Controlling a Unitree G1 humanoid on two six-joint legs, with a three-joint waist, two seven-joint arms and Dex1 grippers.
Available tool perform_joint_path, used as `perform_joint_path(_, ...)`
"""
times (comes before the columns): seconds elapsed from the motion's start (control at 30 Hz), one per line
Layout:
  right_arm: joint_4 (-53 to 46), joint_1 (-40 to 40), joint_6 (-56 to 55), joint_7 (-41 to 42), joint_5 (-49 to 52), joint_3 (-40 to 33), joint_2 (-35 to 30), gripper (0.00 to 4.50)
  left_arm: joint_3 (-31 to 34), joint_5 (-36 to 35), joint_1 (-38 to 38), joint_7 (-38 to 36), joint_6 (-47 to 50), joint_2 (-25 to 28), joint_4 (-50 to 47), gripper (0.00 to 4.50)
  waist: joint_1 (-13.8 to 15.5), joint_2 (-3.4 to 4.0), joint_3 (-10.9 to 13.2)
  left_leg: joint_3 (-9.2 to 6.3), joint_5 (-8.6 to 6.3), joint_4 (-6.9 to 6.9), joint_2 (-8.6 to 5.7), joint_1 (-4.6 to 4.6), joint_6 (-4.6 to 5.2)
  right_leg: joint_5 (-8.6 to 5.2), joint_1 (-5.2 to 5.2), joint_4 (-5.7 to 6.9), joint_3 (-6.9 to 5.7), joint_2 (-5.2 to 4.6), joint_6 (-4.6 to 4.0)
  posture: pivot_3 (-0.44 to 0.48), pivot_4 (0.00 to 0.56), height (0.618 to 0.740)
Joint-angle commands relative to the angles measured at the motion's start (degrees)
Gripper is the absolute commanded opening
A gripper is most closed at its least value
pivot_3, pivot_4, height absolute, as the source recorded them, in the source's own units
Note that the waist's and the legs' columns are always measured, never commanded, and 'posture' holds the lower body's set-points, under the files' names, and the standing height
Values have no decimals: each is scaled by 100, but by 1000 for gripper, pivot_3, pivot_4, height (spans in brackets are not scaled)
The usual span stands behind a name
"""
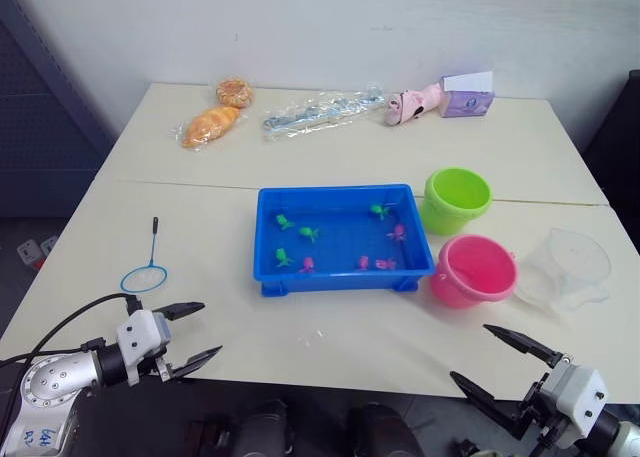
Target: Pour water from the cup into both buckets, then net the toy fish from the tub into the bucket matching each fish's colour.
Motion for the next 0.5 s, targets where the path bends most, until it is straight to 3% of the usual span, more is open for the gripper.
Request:
perform_joint_path(0.03,10,-7,-50,-22,49,-40,-28,4500,110,-120,-72,30,154,110,-257,4401,0,0,0,0,0,0,0,0,0,0,0,0,0,0,0,0,150,740)
perform_joint_path(0.3,-11,250,101,-639,429,-737,383,4500,-384,-1942,-517,-776,2474,650,-2154,4401,18,15,-11,-4,2,10,-2,0,-5,0,6,7,2,-2,0,0,150,740)
perform_joint_path(0.5,-188,428,632,-2120,764,-1258,1528,4500,-926,-2286,-1766,-442,3244,269,-2647,4401,13,22,-15,-9,11,9,-2,1,-11,0,5,17,0,2,-1,0,150,740)
